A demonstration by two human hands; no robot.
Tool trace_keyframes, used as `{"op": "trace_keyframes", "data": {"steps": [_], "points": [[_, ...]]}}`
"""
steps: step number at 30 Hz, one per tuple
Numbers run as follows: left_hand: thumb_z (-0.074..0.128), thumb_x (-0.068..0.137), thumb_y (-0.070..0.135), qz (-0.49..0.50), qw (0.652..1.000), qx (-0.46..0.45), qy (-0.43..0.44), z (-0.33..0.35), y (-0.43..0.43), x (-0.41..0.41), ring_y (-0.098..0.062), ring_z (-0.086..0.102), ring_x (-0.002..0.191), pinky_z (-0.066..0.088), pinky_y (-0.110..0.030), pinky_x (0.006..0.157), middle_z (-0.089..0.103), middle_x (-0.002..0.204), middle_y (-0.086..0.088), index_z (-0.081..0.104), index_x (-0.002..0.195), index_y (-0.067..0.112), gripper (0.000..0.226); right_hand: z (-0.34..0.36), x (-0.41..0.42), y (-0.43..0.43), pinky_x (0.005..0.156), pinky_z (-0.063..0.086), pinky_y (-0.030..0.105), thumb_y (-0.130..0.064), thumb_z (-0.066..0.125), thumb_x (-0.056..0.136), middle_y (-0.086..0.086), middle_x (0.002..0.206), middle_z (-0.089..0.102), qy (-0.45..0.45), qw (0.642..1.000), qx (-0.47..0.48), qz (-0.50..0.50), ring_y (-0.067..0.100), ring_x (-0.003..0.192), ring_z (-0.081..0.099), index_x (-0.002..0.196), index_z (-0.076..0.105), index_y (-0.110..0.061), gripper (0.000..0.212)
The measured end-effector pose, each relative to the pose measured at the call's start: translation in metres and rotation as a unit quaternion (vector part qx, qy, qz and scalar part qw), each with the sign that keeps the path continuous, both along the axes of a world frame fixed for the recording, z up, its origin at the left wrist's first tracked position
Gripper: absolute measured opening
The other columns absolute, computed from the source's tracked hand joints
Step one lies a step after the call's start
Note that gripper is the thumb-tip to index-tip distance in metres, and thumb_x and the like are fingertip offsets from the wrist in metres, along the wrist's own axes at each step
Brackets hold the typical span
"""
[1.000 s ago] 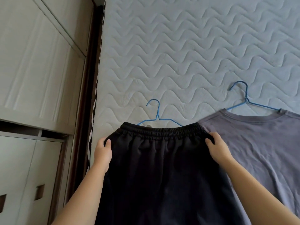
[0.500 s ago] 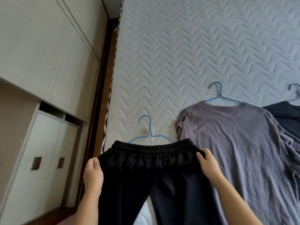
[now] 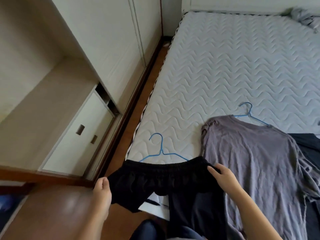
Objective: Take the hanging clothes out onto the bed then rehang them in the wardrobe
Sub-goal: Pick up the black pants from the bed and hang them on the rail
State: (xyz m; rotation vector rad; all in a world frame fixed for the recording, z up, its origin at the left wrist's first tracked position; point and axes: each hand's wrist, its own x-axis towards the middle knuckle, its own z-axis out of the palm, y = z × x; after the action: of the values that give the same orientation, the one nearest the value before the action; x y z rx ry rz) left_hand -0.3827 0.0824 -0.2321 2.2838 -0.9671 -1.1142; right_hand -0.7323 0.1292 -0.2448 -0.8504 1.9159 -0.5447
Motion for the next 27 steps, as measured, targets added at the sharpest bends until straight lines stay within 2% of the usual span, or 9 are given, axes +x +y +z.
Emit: {"op": "trace_keyframes", "data": {"steps": [4, 7, 11, 13, 16, 18, 21, 23, 27], "points": [[0.026, 0.100, 0.027, 0.045, 0.998, -0.027, 0.040, 0.012, 0.033, 0.033, -0.031, 0.034, 0.134, 0.032, -0.044, 0.106, 0.035, 0.146, -0.014, 0.034, 0.138, 0.007, 0.044, 0.027, 0.028, 0.003, 0.056, 0.036, 0.024, -0.031, 0.055, 0.089, -0.004, 0.062, 0.053, 0.040, 0.994, -0.036, 0.092, 0.013, 0.060, 0.050, 0.067, 0.053, -0.016, 0.028], [0.026, 0.100, 0.027, 0.091, 0.991, -0.060, 0.071, 0.021, 0.067, 0.070, -0.030, 0.033, 0.134, 0.031, -0.044, 0.107, 0.035, 0.146, -0.014, 0.034, 0.139, 0.008, 0.044, 0.042, 0.063, 0.006, 0.061, 0.038, 0.028, -0.030, 0.057, 0.088, 0.001, 0.066, 0.056, 0.060, 0.985, -0.064, 0.151, 0.017, 0.065, 0.053, 0.074, 0.059, -0.007, 0.027], [0.027, 0.100, 0.026, 0.155, 0.980, -0.103, 0.070, 0.034, 0.126, 0.137, -0.033, 0.038, 0.130, 0.035, -0.044, 0.103, 0.039, 0.142, -0.017, 0.036, 0.136, 0.008, 0.042, 0.067, 0.136, 0.016, 0.052, 0.034, 0.018, -0.025, 0.059, 0.088, -0.005, 0.054, 0.046, 0.070, 0.964, -0.099, 0.239, 0.010, 0.054, 0.044, 0.057, 0.047, -0.018, 0.033], [0.029, 0.099, 0.028, 0.203, 0.969, -0.122, 0.070, 0.040, 0.155, 0.171, -0.033, 0.038, 0.130, 0.035, -0.045, 0.104, 0.039, 0.142, -0.017, 0.036, 0.137, 0.009, 0.043, 0.077, 0.175, 0.019, 0.050, 0.033, 0.018, -0.024, 0.059, 0.088, -0.004, 0.054, 0.044, 0.065, 0.951, -0.105, 0.284, 0.010, 0.052, 0.042, 0.057, 0.044, -0.018, 0.035], [0.029, 0.099, 0.030, 0.260, 0.951, -0.153, 0.070, 0.050, 0.192, 0.215, -0.033, 0.038, 0.130, 0.034, -0.044, 0.104, 0.040, 0.142, -0.016, 0.037, 0.136, 0.009, 0.044, 0.091, 0.231, 0.019, 0.056, 0.036, 0.020, -0.032, 0.059, 0.087, -0.001, 0.064, 0.055, 0.080, 0.917, -0.111, 0.374, 0.011, 0.060, 0.051, 0.070, 0.054, -0.012, 0.027], [0.030, 0.098, 0.030, 0.300, 0.934, -0.180, 0.067, 0.057, 0.210, 0.242, -0.032, 0.041, 0.127, 0.035, -0.043, 0.102, 0.044, 0.137, -0.016, 0.041, 0.132, 0.010, 0.041, 0.102, 0.266, 0.018, 0.061, 0.039, 0.018, -0.035, 0.058, 0.087, -0.002, 0.072, 0.061, 0.094, 0.889, -0.119, 0.432, 0.010, 0.069, 0.056, 0.075, 0.058, -0.017, 0.022], [0.033, 0.097, 0.036, 0.364, 0.905, -0.219, 0.021, 0.071, 0.238, 0.279, -0.029, 0.049, 0.112, 0.038, -0.040, 0.096, 0.053, 0.123, -0.016, 0.051, 0.113, 0.011, 0.035, 0.123, 0.322, 0.013, 0.066, 0.039, 0.012, -0.030, 0.056, 0.089, -0.007, 0.077, 0.062, 0.088, 0.848, -0.155, 0.499, 0.006, 0.074, 0.057, 0.075, 0.056, -0.028, 0.015], [0.033, 0.096, 0.039, 0.395, 0.888, -0.235, -0.022, 0.082, 0.256, 0.301, -0.029, 0.049, 0.112, 0.035, -0.040, 0.098, 0.055, 0.118, -0.012, 0.052, 0.111, 0.012, 0.037, 0.135, 0.357, 0.003, 0.075, 0.040, 0.019, -0.027, 0.057, 0.089, -0.002, 0.087, 0.064, 0.078, 0.828, -0.193, 0.521, 0.014, 0.086, 0.060, 0.086, 0.058, -0.024, 0.004], [0.035, 0.098, 0.024, 0.412, 0.849, -0.324, -0.063, 0.116, 0.268, 0.331, -0.023, 0.049, 0.107, 0.036, -0.036, 0.097, 0.055, 0.107, -0.008, 0.054, 0.114, 0.008, 0.030, 0.167, 0.421, -0.022, 0.079, 0.044, 0.033, -0.026, 0.055, 0.090, 0.006, 0.092, 0.066, 0.091, 0.789, -0.261, 0.549, 0.021, 0.090, 0.059, 0.099, 0.062, -0.009, 0.021]]}}
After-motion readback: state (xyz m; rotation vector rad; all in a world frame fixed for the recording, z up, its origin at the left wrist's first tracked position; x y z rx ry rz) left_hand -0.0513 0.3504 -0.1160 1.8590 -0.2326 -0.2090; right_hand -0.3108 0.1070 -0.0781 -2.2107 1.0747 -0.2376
